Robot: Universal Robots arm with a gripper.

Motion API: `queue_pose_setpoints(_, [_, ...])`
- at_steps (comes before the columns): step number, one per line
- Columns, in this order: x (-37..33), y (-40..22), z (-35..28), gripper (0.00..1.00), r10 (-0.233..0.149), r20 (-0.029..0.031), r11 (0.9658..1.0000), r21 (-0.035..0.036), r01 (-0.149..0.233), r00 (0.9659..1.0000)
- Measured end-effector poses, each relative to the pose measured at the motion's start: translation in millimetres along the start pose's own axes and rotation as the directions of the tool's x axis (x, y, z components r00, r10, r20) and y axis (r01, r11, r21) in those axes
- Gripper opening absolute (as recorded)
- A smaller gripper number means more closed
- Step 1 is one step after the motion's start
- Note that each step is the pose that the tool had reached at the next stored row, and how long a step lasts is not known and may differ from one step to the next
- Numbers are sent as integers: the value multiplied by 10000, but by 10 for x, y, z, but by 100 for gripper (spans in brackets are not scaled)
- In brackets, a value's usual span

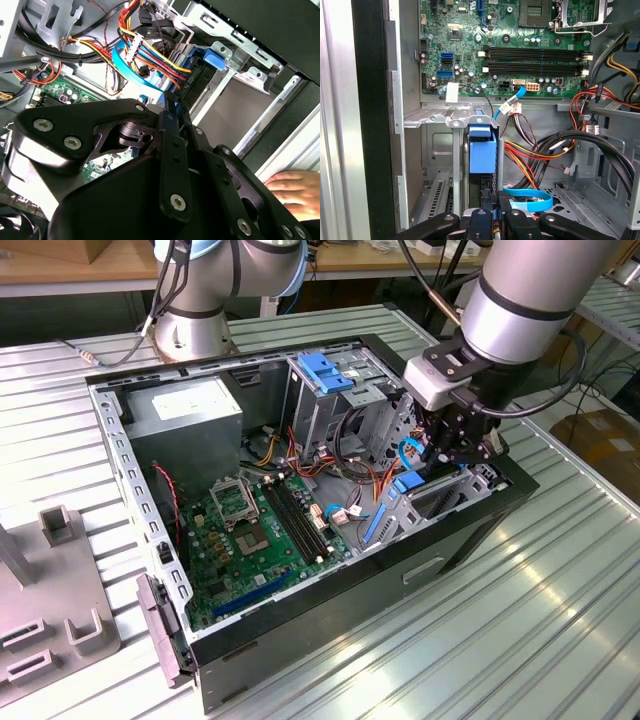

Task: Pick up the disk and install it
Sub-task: 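Insert the second disk wire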

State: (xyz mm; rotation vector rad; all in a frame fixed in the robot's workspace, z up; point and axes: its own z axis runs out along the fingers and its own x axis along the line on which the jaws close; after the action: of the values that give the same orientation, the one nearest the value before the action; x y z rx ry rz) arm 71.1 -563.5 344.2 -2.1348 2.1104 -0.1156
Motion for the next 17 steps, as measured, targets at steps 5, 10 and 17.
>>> queue_pose_setpoints(5, [12, 0, 1, 16, -157, 25, 9999, -6, 157, 9999])
queue_pose_setpoints(10, [33, 1, 2, 16, -157, 26, 9999, -6, 157, 9999])
queue_pose_setpoints(17, [42, 9, 55, 16, -158, 23, 9999, -7, 158, 9999])
